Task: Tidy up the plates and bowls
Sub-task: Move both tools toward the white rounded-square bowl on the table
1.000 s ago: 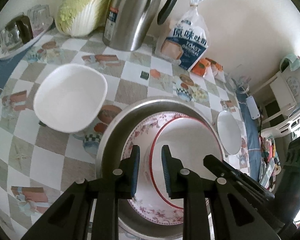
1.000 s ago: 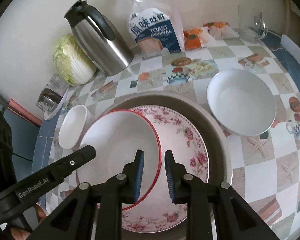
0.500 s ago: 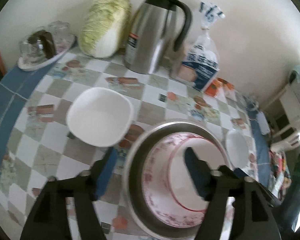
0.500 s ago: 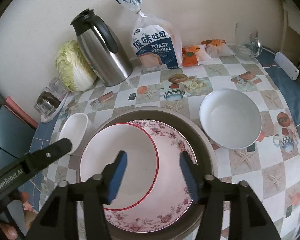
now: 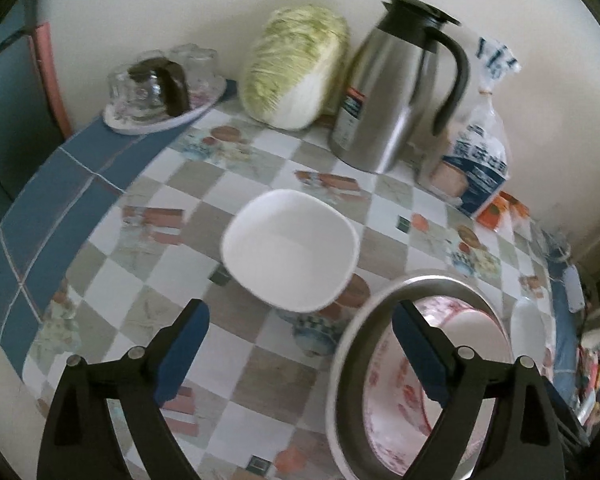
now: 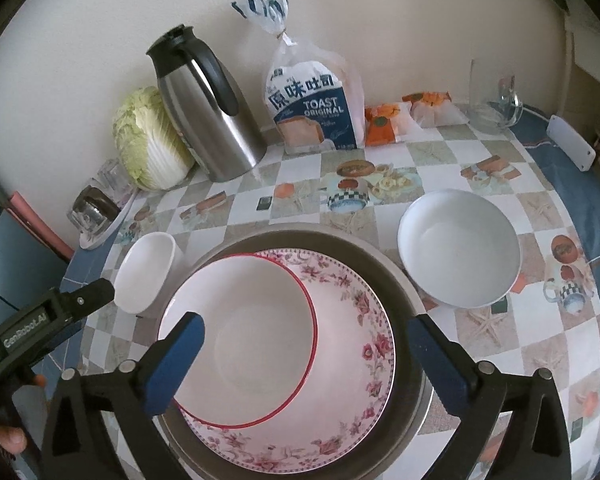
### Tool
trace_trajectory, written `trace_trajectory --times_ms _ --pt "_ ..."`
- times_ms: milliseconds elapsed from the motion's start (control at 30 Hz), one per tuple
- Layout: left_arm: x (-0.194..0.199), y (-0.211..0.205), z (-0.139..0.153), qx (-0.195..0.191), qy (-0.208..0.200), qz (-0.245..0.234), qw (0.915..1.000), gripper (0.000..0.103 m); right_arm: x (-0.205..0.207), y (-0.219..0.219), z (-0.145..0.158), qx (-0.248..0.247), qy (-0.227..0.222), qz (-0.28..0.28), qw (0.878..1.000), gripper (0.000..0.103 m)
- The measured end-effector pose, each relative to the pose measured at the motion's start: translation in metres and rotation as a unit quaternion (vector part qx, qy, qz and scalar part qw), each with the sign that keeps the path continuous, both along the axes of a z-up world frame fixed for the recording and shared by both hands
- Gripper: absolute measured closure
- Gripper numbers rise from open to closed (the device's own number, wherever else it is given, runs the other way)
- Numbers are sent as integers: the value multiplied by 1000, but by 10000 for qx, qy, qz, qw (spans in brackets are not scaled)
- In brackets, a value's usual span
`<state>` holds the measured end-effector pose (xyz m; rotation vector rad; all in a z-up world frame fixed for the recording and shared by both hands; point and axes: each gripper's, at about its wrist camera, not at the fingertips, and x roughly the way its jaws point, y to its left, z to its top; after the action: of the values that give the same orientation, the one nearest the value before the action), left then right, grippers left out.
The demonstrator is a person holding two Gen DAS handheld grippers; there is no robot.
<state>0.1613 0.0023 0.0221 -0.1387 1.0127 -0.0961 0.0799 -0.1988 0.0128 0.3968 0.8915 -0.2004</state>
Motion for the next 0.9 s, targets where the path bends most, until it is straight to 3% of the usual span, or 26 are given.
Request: trace_trajectory --times_ms 467,900 --pt "4 17 4 59 -74 196 9998 9 0 6 1 -89 54 12 9999 0" --pt "17 49 1 -346 121 412 9985 9 9 39 0 -549 229 326 9977 0"
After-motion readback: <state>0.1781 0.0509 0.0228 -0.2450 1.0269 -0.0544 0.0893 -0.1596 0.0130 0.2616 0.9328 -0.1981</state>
